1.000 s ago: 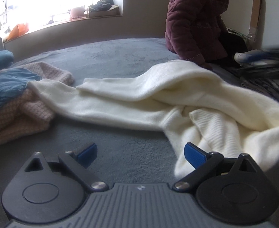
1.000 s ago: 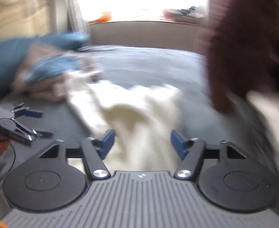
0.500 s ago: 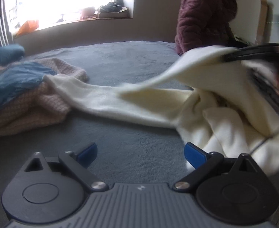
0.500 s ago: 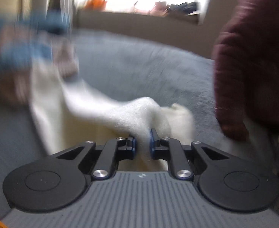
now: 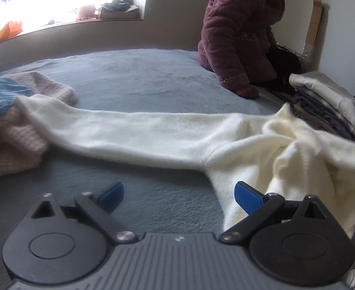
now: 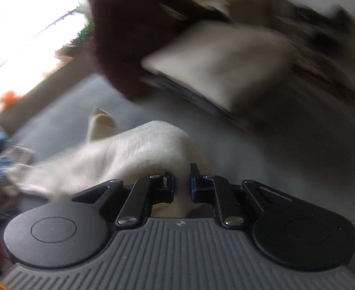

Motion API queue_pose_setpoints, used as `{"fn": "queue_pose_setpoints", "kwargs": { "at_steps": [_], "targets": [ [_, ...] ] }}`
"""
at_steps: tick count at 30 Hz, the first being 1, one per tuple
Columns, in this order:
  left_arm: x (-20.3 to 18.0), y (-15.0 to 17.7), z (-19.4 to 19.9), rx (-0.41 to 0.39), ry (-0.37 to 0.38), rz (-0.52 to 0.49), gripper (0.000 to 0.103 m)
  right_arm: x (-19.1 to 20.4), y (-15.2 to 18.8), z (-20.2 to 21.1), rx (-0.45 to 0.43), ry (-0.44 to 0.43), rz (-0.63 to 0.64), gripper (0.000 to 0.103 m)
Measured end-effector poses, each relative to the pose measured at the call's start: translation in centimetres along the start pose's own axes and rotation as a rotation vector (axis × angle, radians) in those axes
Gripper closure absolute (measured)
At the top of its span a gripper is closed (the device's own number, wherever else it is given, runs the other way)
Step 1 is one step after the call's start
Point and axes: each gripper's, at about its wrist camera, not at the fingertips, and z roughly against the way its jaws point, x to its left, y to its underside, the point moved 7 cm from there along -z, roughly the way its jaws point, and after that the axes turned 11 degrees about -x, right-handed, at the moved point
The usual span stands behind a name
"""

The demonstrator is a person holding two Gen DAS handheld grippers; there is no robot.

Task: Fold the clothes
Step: 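Lift and pull the sweater with the right tool to spread it out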

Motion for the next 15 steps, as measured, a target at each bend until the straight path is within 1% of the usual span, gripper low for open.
{"fn": "queue_pose_setpoints", "kwargs": {
  "at_steps": [1,4,5,6,7,8,9,11,12,14,15],
  "targets": [
    [-0.2,0.1,-0.3,0.007,0.005,-0.003,0.004,-1.8,1.8,-0.4,0.039,0.037,-0.032,0.093],
    [-0.6,0.3,-0.9,0.031,0.01,-0.015,0.004,-4.8,6.5,-2.1,0.173,0.066,-0.057,0.091],
    [-0.7,0.4,-1.0,0.04,0.011,-0.02,0.004,-5.5,7.2,-2.4,0.192,0.065,-0.075,0.081],
    [-0.8,0.5,-1.1,0.05,0.013,-0.024,0.004,-6.1,7.7,-2.6,0.203,0.062,-0.098,0.065],
    [-0.9,0.7,-1.1,0.058,0.016,-0.027,0.004,-6.9,7.6,-2.7,0.219,0.047,-0.125,0.059],
    [-1.0,0.8,-1.1,0.065,0.021,-0.032,0.004,-7.8,7.5,-2.7,0.236,0.029,-0.154,0.044],
    [-1.1,1.0,-1.1,0.068,0.022,-0.038,0.004,-8.7,7.3,-2.7,0.254,0.011,-0.183,0.031],
    [-1.4,1.1,-1.0,0.07,0.025,-0.049,0.004,-10.6,6.8,-2.6,0.291,-0.028,-0.252,0.024],
    [-1.5,1.1,-0.9,0.069,0.03,-0.05,0.004,-11.7,6.5,-2.2,0.305,-0.05,-0.3,0.024],
    [-1.8,0.9,-0.8,0.066,0.041,-0.054,0.004,-13.7,6.0,-1.2,0.296,-0.039,-0.347,0.024],
    [-2.0,0.9,-0.8,0.065,0.046,-0.056,0.004,-14.7,5.5,-0.6,0.288,-0.026,-0.343,0.024]
  ]
}}
